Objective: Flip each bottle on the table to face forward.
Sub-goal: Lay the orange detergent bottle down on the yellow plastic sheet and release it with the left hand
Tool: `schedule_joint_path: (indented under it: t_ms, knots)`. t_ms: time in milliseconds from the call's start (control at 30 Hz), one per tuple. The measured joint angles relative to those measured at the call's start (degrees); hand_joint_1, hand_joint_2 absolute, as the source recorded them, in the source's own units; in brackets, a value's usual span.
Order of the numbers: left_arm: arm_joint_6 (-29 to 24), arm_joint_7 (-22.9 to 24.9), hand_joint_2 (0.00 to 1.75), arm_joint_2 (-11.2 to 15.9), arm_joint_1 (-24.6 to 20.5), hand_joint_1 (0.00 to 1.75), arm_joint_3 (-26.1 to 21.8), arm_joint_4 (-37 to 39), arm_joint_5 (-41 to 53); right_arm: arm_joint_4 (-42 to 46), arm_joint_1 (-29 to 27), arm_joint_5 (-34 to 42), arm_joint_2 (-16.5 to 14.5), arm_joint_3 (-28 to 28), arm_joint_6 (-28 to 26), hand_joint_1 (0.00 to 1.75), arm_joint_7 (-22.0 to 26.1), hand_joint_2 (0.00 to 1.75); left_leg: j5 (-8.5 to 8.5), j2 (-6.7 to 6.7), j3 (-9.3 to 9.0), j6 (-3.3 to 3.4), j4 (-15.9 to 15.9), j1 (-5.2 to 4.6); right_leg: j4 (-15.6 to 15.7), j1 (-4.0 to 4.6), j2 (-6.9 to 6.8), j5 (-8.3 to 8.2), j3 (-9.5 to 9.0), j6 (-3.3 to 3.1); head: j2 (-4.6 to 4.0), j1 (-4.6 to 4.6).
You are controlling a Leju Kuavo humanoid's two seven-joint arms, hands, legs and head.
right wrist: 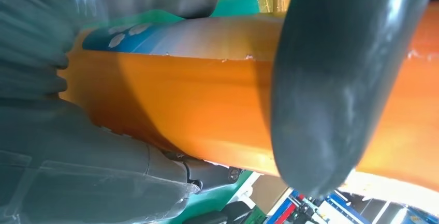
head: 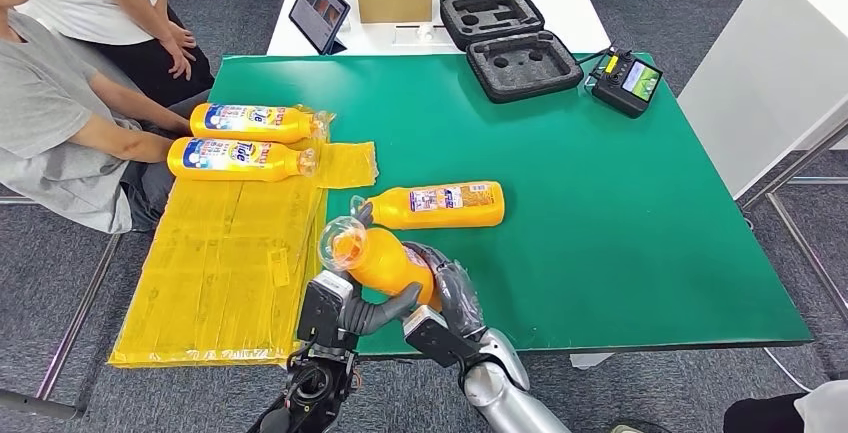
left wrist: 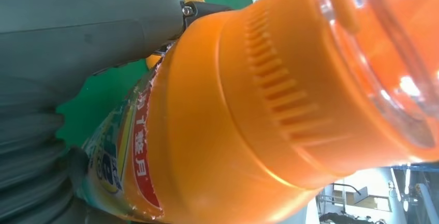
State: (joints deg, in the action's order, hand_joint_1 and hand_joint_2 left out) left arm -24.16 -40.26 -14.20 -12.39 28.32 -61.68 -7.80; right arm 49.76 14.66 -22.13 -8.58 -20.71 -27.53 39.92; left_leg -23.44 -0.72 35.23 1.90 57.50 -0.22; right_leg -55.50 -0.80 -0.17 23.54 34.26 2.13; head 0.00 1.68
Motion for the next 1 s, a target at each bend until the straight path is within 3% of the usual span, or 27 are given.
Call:
schedule_joint_path:
  t_ms: [167,233,300,367,533,633,733,800,900,1000]
  knots:
    - [0.7,0.0,1.75,0.0,-0.1,0.03,-0.1,0.0,-1.1,-1.2,0.6,-0.1,-0.6,-0.8,0.2,1.75,-0.1,1.75,0.00,0.00,0.00,0.00,0.0,0.00,0.0,0.00,0.00,0.00,0.01,0.00,0.00,0.01]
    - [1.7,0.0,1.75,-0.1,-0.1,0.72,-0.3,0.0,-2.0,-1.7,0.9,-0.2,-0.8,-1.3,0.2,1.75,-0.1,1.75,0.00,0.00,0.00,0.00,0.0,0.00,0.0,0.00,0.00,0.00,0.02,0.00,0.00,0.01]
    - [2.8,0.0,1.75,-0.2,-0.2,1.56,-0.4,0.1,-2.9,-2.3,1.2,-0.2,-0.9,-1.7,0.1,1.75,-0.1,1.75,0.00,0.00,0.01,0.00,0.0,0.00,0.0,0.00,0.00,0.00,0.02,0.00,0.00,0.01]
    - [4.2,0.0,1.75,-0.2,-0.4,1.74,-0.4,0.4,-4.0,-2.9,1.6,-0.2,-1.0,-1.9,-0.1,1.75,-0.1,1.75,0.00,-0.01,0.01,0.00,0.0,0.00,0.0,0.00,0.00,0.00,0.02,0.00,0.00,0.01]
    - [7.7,0.0,1.75,-0.2,-1.1,1.75,-0.8,2.0,-6.7,-4.3,2.4,-0.1,-1.1,-2.8,-0.7,1.69,-0.1,1.75,0.01,-0.01,0.00,-0.01,0.0,0.00,0.0,0.00,0.00,0.00,0.03,0.00,0.00,0.01]
    - [8.4,0.0,1.75,-0.3,-1.4,1.75,-1.0,2.6,-7.4,-5.1,2.9,0.0,-1.1,-3.1,-1.0,1.09,-0.1,1.75,0.01,-0.01,0.01,-0.01,0.0,0.00,0.0,0.00,0.00,0.00,0.03,0.00,0.00,0.01]
    - [8.7,0.0,1.75,-0.3,-1.7,1.75,-1.2,2.9,-7.9,-5.7,3.4,0.1,-1.1,-3.2,-1.3,0.65,0.0,1.75,0.01,0.00,0.01,-0.01,0.0,0.00,0.0,0.00,0.00,0.00,0.03,0.00,0.00,0.01]
    - [8.8,0.0,1.75,-0.3,-1.9,1.75,-1.3,3.0,-8.0,-6.0,3.6,0.4,-1.1,-3.4,-1.3,0.22,0.0,1.75,0.01,-0.01,0.01,-0.01,0.0,0.00,0.0,0.00,0.00,0.00,0.03,0.00,0.00,0.01]
    - [8.8,0.0,1.75,-0.3,-2.2,1.75,-1.3,3.0,-8.0,-6.4,3.6,0.7,-1.2,-3.8,-1.4,0.00,0.1,1.75,0.01,0.00,0.01,-0.01,0.0,0.00,0.0,0.00,0.00,0.00,0.03,0.00,0.00,0.01]
    - [8.5,0.0,1.75,-0.3,-2.3,1.75,-1.3,3.0,-7.8,-6.7,3.7,1.2,-1.3,-4.2,-1.9,0.00,0.1,1.75,0.01,0.00,0.01,-0.01,0.0,0.00,0.0,0.00,0.00,0.00,0.03,0.00,0.00,0.01]
